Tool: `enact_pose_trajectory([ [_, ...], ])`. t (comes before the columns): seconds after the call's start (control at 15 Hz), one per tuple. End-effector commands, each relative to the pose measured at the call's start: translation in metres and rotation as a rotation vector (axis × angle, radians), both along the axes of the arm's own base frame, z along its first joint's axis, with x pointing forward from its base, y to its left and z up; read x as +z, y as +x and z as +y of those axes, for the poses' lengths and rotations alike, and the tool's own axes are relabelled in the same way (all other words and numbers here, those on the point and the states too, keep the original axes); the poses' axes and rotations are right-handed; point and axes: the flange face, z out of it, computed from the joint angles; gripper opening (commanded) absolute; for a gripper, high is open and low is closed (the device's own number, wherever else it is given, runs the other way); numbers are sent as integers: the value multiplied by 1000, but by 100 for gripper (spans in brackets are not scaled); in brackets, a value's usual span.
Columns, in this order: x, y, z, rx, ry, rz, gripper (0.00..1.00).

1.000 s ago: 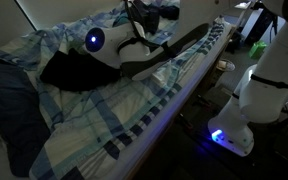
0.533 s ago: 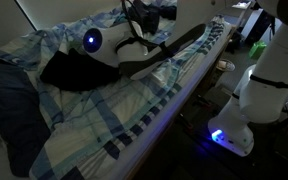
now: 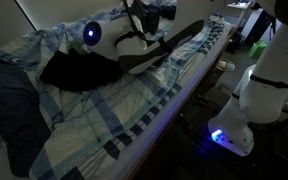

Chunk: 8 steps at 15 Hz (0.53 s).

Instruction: Close the iPad on the bed.

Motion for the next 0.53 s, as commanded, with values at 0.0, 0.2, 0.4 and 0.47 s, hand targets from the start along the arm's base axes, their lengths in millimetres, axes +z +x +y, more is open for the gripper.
enact_pose_trajectory([
  [0.0, 4, 9, -10, -41, -34, -19, 0],
  [0.2, 13, 13, -15, -57, -20, -34, 0],
  [0.4, 19, 20, -26, -78, -18, -48, 0],
  [0.47, 22, 22, -29, -86, -15, -53, 0],
])
